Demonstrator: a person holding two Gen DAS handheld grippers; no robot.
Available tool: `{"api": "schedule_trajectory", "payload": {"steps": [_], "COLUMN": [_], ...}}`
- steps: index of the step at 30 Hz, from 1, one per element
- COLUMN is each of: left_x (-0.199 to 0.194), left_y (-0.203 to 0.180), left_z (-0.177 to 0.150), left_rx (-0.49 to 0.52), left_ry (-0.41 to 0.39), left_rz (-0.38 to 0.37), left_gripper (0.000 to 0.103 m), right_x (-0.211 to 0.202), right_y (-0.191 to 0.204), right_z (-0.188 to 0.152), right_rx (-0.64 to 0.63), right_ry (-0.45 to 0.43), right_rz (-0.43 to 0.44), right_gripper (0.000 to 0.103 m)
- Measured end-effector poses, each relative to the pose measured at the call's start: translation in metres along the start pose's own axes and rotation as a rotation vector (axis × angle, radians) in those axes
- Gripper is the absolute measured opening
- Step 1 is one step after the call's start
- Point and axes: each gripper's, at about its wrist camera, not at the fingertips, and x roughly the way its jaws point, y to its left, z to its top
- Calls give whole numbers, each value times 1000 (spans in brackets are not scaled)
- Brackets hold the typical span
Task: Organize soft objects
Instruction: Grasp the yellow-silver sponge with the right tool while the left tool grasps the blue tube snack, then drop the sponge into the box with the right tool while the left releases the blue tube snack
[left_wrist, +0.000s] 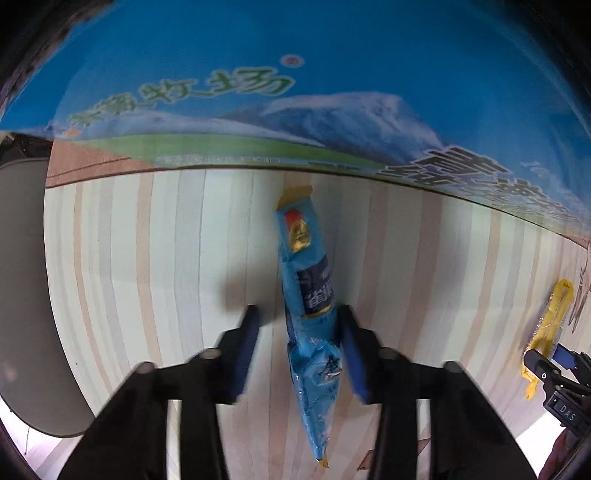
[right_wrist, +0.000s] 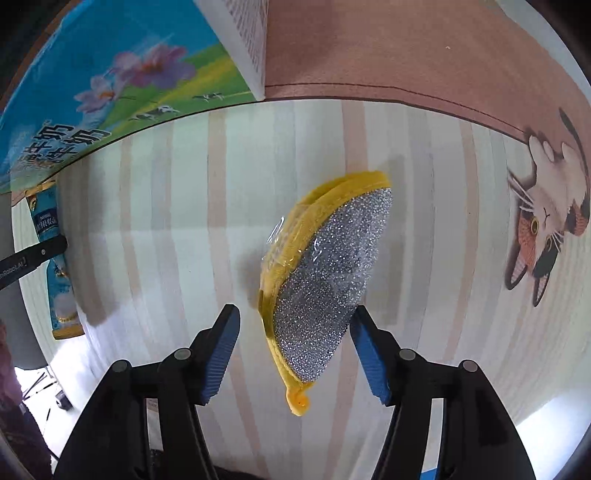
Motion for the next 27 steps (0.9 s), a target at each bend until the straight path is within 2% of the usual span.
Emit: {"api": "schedule_trajectory", "payload": {"steps": [1,2,3,4,6,13,18,22,24,27], "left_x": [-2,-3,-4,-5,-10,-32,-78,-133,-171,-209], "left_y": [0,2,4,5,9,16,18,14,13,9], "left_z": [0,-2,-6,-11,-18,-65,-87,-74,-51,-29], "left_rx": [7,6,6,6,3,-15,-4,19,30,67], "left_ry": [-3,-3,-1,-1,-5,-14,-70,-161,-211,-264], "left_rz": [8,6,-1,0,-12,-114,-199,-243,-270,-300], "left_gripper": [21,19,17,16,15,15,15,15,15,15], "right_x": [0,0,1,2,-4,-43,-81,-126,-150,-185], "right_y": [-1,-1,2,-8,-7,-3,12,27,32,37], "right_z": [-1,3,0,-11,-12,-22,-36,-42,-40,-32], "right_rx": [1,1,5,11,20,41,-5,-46,-63,-84], "right_ry": [-4,-6,-4,-1,-3,-27,-69,-133,-171,-231], "right_rz": [1,7,14,26,61,161,234,287,309,331], "right_gripper": [64,50,44,44,42,40,40,39,39,39]}}
